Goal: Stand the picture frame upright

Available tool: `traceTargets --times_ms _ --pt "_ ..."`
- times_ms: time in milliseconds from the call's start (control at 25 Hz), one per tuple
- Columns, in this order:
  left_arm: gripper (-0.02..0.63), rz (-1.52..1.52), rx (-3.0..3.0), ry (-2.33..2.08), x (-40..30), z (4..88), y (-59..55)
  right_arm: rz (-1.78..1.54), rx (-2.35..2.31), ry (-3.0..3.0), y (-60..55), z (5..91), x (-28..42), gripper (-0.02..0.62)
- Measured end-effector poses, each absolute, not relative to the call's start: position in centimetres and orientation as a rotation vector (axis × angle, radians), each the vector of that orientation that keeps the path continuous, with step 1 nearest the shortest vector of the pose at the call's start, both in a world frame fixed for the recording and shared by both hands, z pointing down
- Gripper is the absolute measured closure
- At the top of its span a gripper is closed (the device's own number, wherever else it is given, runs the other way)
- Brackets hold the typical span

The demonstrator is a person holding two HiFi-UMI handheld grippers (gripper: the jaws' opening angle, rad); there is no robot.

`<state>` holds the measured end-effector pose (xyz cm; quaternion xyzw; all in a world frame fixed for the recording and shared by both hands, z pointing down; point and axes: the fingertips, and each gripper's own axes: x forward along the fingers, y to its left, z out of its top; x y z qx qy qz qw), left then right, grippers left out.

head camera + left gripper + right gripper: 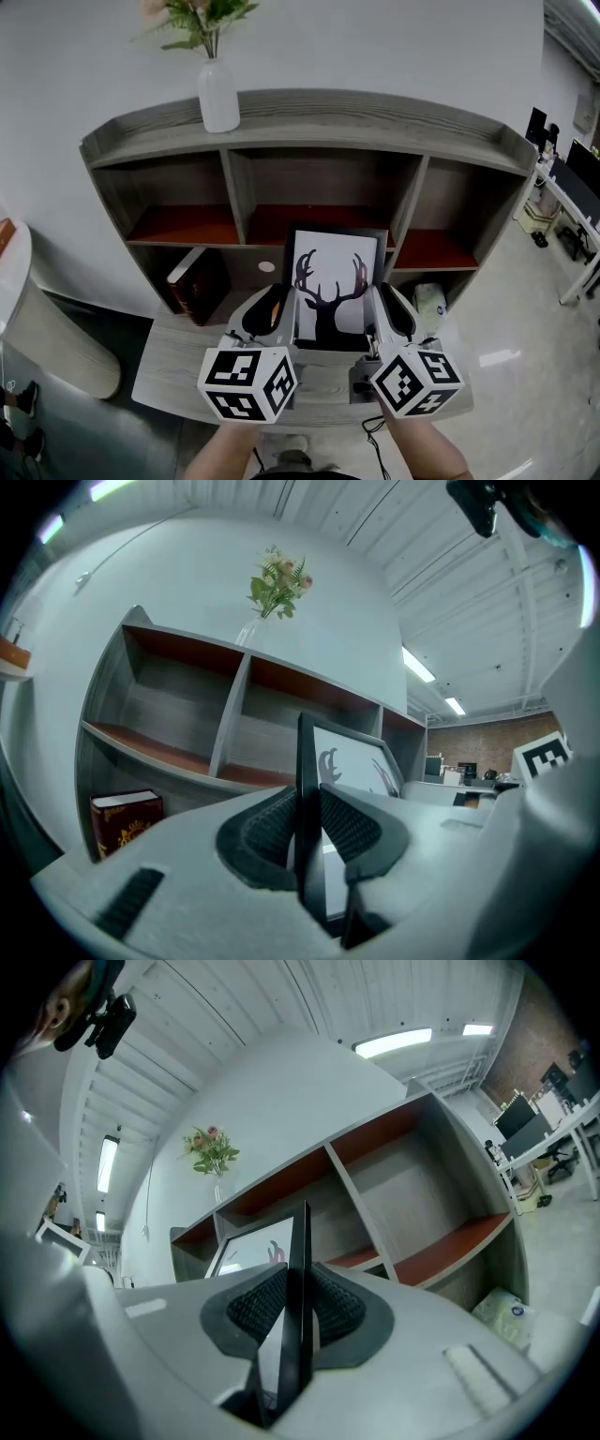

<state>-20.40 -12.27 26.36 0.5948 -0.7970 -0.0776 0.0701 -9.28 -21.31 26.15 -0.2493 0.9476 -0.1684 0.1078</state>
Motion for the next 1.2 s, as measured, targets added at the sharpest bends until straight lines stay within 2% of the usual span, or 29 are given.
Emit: traceTargets --times_ms 1200 --pt "0.531 -0.340 1.988 -2.388 -26.5 21.2 -17.4 -0.311 -0.826 2.698 -26.0 20.2 -15.2 0.525"
